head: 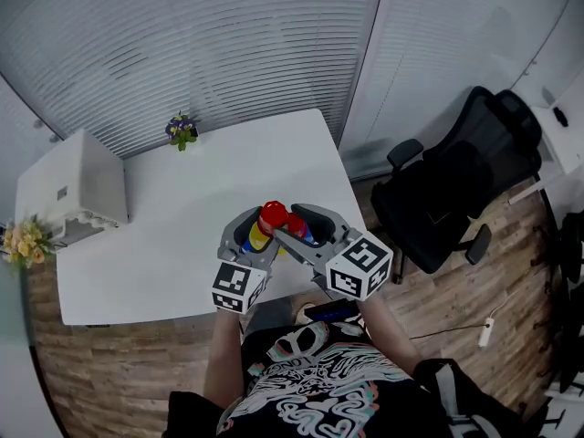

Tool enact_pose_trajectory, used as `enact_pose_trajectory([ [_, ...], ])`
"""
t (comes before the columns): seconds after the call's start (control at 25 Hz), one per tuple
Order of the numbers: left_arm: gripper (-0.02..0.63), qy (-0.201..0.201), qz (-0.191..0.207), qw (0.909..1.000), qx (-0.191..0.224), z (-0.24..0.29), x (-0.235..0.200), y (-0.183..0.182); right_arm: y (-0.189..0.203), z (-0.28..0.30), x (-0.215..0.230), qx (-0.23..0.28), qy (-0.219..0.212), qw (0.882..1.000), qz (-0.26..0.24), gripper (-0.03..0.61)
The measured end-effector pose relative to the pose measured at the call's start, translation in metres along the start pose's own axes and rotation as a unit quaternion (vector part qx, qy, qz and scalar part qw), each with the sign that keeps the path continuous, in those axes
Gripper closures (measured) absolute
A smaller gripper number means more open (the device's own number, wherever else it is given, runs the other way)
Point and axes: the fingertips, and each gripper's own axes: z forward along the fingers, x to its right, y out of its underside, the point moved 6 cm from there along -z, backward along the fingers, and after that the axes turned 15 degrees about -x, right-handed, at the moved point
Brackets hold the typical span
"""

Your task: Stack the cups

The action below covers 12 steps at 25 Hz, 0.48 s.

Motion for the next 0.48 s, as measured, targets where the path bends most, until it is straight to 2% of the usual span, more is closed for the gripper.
enact_pose_trajectory([
  [0.16, 0.383, 0.006, 0.001, 1.0000, 0.000, 0.002, 0.001, 0.001, 0.003, 0.005, 0.001, -0.013, -0.019, 1.000, 0.013, 0.341],
  [0.48, 0.383, 0.010, 0.010, 0.9999, -0.003, 0.004, 0.002, 0.001, 0.009, 0.012, 0.007, -0.029, -0.017, 0.999, 0.039, 0.334],
])
